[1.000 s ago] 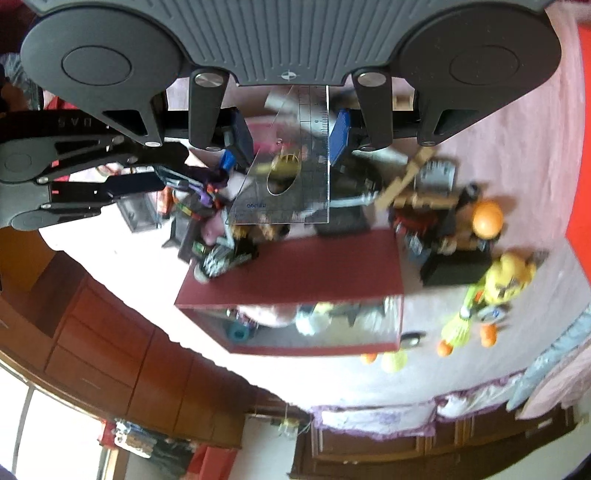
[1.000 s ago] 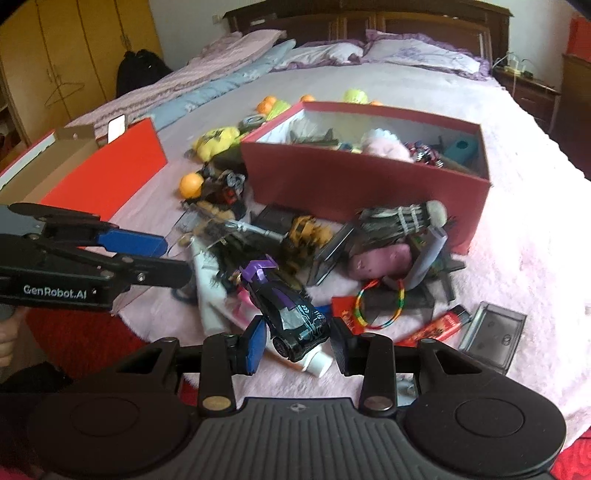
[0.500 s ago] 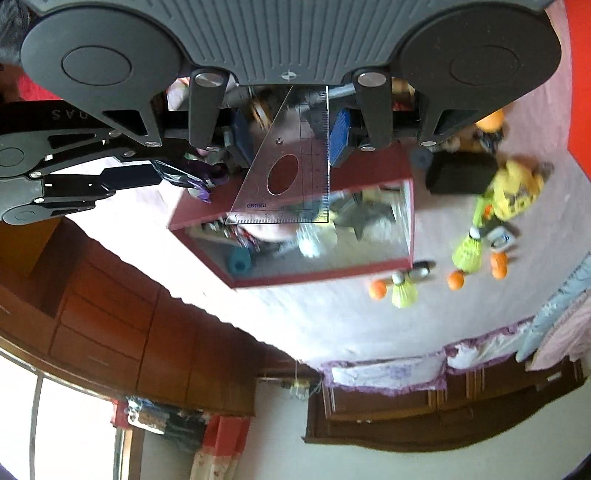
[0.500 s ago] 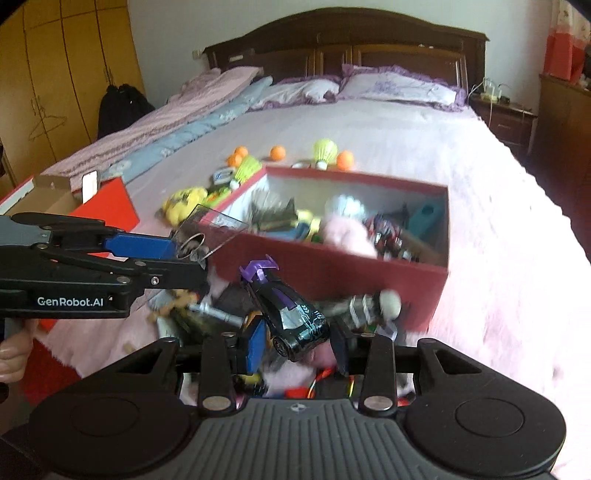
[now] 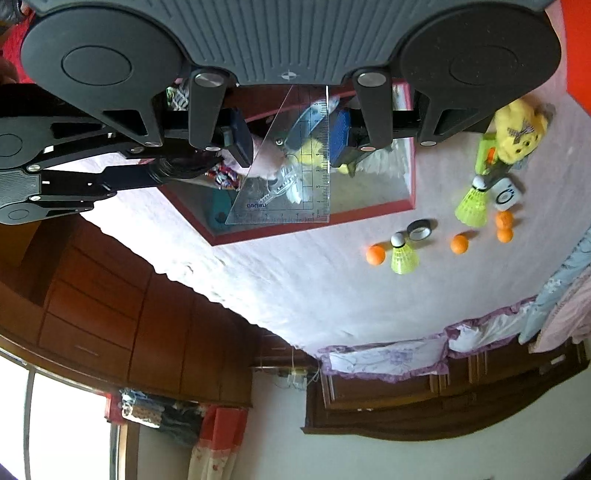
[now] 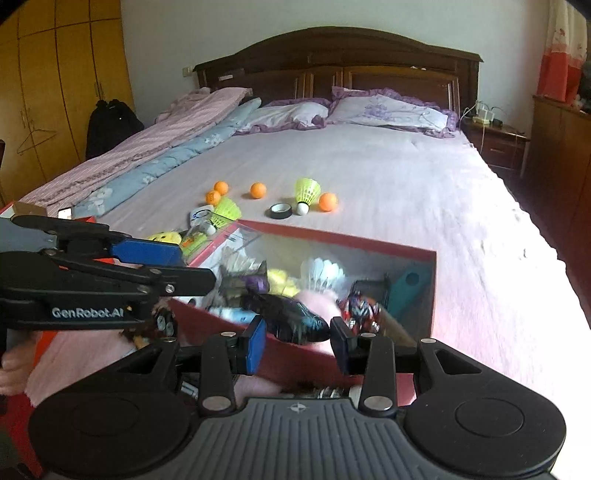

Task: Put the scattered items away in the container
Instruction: 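Carry the ruler with the left tool while the right tool carries the car toward the box, then open both tools over the red box to drop the ruler and car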

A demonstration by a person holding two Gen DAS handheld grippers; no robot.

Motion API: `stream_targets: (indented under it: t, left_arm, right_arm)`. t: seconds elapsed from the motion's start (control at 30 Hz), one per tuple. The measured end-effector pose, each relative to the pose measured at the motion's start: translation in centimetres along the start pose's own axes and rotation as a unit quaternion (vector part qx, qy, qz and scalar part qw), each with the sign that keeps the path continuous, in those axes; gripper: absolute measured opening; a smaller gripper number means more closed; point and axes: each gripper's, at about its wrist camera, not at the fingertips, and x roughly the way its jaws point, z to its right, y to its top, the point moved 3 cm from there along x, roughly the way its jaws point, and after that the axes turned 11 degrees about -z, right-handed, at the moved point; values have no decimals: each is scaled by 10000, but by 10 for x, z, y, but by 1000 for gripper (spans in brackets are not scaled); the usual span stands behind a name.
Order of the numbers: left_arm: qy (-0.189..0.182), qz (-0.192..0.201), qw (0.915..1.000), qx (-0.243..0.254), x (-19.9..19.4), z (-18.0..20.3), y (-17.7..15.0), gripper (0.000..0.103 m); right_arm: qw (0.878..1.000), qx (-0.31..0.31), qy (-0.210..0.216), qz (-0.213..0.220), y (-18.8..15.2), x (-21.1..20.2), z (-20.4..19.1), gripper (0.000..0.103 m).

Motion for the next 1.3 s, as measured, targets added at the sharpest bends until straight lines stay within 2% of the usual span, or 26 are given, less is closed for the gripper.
stream_targets:
  t: [0.03, 0.17, 0.27, 0.43, 0.67, 0.7, 0.8, 0.83, 0.93, 1.0, 1.17, 1.3]
  left_arm:
    - [11, -20, 10000, -5, 5, 0, 3, 45]
    - [65, -133, 9999, -85, 25, -2, 14, 45]
    - [241, -254, 9993, -117, 38, -3, 20, 47]
    - [489, -278, 9982, -205, 43, -8, 22, 69]
    - [756, -269, 9961, -367, 39, -16, 23, 88]
    - [818, -276, 9955, -386, 38, -17, 23, 88]
    - [969, -296, 9936, -493, 34, -19, 22, 95]
    - [977, -295, 9932, -565, 31, -21, 21, 101]
    - [973, -297, 9918, -773, 25, -24, 17, 103]
    - [916, -323, 9917, -838, 21, -25, 16, 103]
    - [1111, -395, 9900, -777, 13, -24, 9, 103]
    - [1081, -435, 9897, -828, 6, -24, -4, 103]
  right_arm:
    - [10000, 5, -11, 13, 5, 2, 2, 32]
    - [9999, 74, -106, 0, 23, 14, 9, 31]
    - [9996, 137, -243, -100, 32, 27, 12, 31]
    - [9990, 336, -266, -139, 32, 35, 17, 33]
    - [9986, 327, -322, -268, 25, 41, 14, 34]
    - [9985, 331, -336, -276, 25, 41, 13, 35]
    - [9978, 417, -398, -328, 25, 42, 15, 46]
    - [9974, 459, -427, -350, 25, 42, 16, 51]
    - [9969, 545, -429, -366, 24, 42, 18, 60]
    - [9969, 563, -414, -367, 23, 42, 18, 61]
    - [9971, 526, -424, -337, 22, 35, 17, 65]
    - [9977, 505, -345, -286, 13, 24, 13, 69]
